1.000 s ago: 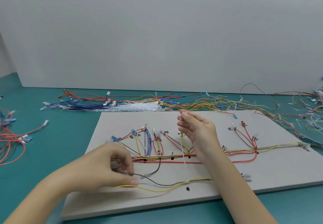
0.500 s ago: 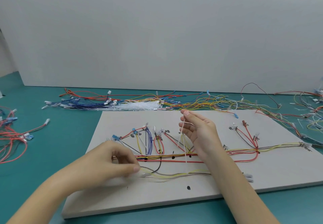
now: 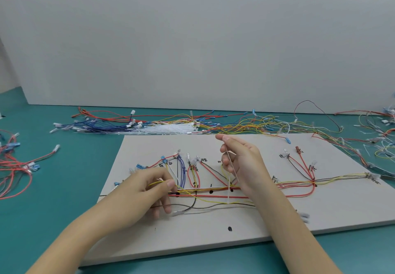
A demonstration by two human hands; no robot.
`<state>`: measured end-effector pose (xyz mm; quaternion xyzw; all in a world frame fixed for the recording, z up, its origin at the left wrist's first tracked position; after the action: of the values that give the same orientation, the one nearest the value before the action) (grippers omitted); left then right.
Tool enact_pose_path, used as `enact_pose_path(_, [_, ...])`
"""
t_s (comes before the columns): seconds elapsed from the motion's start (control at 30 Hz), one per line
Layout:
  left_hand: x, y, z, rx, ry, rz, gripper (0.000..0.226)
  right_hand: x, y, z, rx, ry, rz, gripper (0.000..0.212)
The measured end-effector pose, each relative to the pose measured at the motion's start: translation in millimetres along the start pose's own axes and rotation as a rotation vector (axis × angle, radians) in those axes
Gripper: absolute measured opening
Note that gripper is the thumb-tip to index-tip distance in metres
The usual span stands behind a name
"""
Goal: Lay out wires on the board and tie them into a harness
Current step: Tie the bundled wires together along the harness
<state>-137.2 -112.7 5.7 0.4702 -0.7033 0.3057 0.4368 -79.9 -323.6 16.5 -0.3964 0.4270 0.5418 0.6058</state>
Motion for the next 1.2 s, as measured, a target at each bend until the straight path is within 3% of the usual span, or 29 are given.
enact_pose_path(0.9, [-6.0,-6.4,-21.8,0.222,0.183,0.012,0.021,15.2,6.3,9.6,-0.114,0.419,0.087,0.018])
enact_pose_path(0.97, [-10.3,-9.2,-24.3,0.24,0.117,0.015,0.02,18.2,6.3,9.9,-0.117,0.488,0.094,0.018])
enact_pose_path(1.1, [-4.2,-15.0,-22.9,0.235,-0.334,0.12,0.023,18.6,4.7,8.7,-0.086,0.571,0.054,0.016])
enact_pose_path(1.2, [0.4,-20.6,-16.5,0.202,-0.404,0.15,0.022,13.2,2.8,7.0,-0.048,0.552,-0.007,0.016])
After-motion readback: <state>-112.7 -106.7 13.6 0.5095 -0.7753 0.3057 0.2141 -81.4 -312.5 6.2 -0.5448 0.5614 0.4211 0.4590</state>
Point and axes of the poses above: each hand's wrist, its own y-axis away from the middle knuckle, its own z-axis out of the palm, x = y × z, the point moved 7 cm from there along -y, towards the middle knuckle, and after that the axes turned 2 degrees about x, right-handed, at the moved point
